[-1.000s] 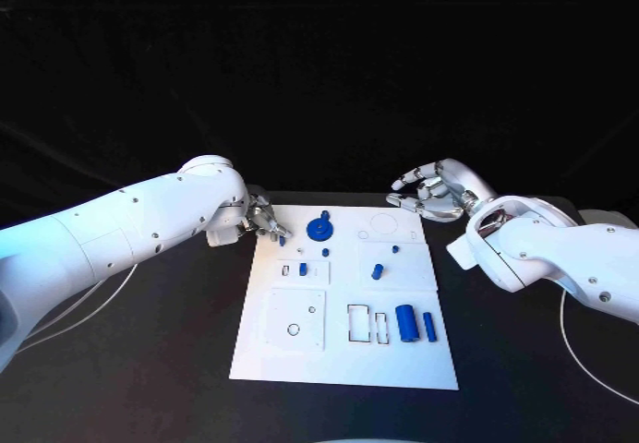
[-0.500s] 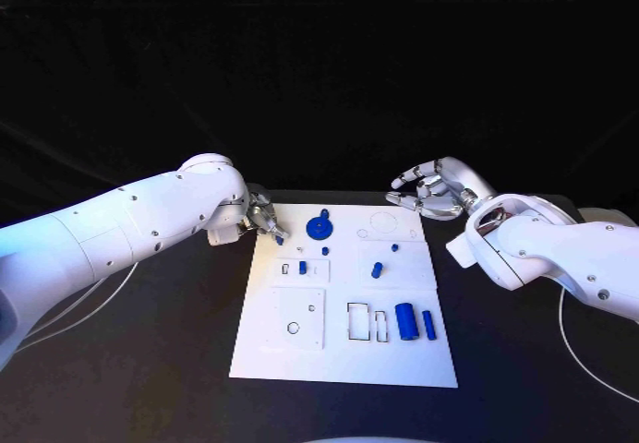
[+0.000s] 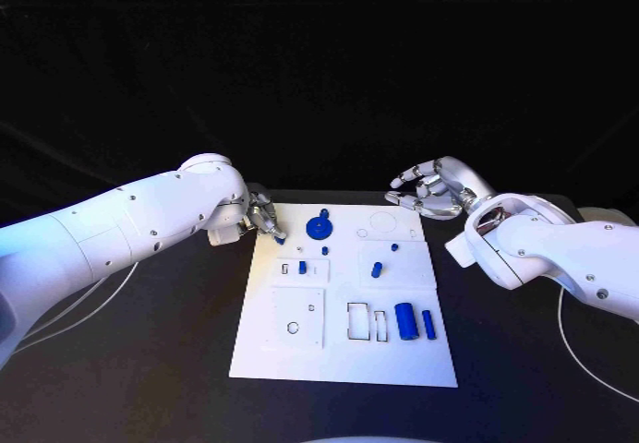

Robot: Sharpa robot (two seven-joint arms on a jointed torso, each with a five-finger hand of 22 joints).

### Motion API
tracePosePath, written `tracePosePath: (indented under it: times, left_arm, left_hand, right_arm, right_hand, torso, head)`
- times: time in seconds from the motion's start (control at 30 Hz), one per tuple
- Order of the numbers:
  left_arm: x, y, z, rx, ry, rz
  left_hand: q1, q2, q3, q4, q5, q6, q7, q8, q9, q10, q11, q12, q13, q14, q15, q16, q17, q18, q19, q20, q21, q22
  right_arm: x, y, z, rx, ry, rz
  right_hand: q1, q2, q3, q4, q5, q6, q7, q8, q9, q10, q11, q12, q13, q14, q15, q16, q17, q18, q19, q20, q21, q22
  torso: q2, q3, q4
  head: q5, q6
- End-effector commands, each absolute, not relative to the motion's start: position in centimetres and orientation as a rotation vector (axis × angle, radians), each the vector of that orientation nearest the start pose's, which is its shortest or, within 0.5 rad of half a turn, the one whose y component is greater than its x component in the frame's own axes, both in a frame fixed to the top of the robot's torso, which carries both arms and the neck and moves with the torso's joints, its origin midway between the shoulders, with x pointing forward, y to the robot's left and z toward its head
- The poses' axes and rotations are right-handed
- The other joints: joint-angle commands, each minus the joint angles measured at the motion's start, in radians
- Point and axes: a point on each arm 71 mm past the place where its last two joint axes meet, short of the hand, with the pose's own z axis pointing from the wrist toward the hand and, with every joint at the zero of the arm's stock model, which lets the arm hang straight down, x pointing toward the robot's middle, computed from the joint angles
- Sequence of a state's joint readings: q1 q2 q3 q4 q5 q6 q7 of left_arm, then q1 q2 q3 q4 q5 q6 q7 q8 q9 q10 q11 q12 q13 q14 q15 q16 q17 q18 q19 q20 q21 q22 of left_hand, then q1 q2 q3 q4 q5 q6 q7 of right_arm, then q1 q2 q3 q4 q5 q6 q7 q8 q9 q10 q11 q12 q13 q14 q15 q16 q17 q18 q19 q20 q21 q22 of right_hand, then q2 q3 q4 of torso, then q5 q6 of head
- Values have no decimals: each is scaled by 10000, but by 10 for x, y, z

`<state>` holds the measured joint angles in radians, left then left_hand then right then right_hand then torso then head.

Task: Assemble the parts on the task board

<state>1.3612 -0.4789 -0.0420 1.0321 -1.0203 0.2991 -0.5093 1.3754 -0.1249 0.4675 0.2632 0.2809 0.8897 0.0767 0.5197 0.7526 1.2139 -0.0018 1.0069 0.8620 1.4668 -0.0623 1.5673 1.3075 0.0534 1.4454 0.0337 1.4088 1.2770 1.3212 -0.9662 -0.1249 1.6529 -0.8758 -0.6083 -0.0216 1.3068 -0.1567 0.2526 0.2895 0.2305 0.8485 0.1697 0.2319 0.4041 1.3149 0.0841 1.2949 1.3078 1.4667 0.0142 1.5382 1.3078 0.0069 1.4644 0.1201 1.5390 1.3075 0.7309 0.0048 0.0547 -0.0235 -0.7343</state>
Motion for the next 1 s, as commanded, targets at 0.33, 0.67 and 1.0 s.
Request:
tracePosePath:
  times: [0.33, 0.67, 1.0]
  left_arm:
    - [559, 171, -165, -2837, 22875, -4702]
    - [535, 172, -160, -3032, 22277, -5492]
    - [519, 173, -167, -2351, 21798, -5189]
  left_hand:
    - [-727, -604, 2621, -1406, 254, 103, -126, 715, 734, 635, -114, 591, 601, 1030, -112, 16, 2603, 78, 51, -84, 95, 118]
    - [-1575, -973, 3541, -1794, 693, 419, -291, 1002, 891, 1119, -263, 1102, 1198, 1040, -240, 35, 2633, 16, 205, -178, 271, 432]
    - [-1748, -1042, 3750, -1903, 761, 493, -338, 1083, 949, 1222, -308, 1196, 1316, 1040, -278, 35, 2633, -4, 250, -207, 327, 531]
  right_arm:
    - [475, -240, -141, 4245, 14905, 8663]
    - [475, -242, -142, 4272, 14910, 8622]
    - [474, -242, -143, 4269, 14924, 8643]
  right_hand:
    - [-98, 37, 38, -25, 68, -47, -24, 60, 17, -36, -4, -1, 43, 841, -56, -71, 1916, 25, 883, -76, -36, 2419]
    - [-98, 37, 38, -25, 68, -47, -24, 60, 17, -36, -4, -1, 43, 841, -56, -71, 1916, 25, 883, -76, -36, 2419]
    - [-112, 30, 38, -25, 95, -48, -25, 66, 18, -49, -5, -16, 28, 840, -58, -73, 1915, 26, 881, -78, -42, 2416]
  torso:
    - [-24, 8, 40]
    - [-30, 3, 71]
    - [-31, -6, 90]
  head:
    - [24, -15]
    - [71, -40]
    - [124, -93]
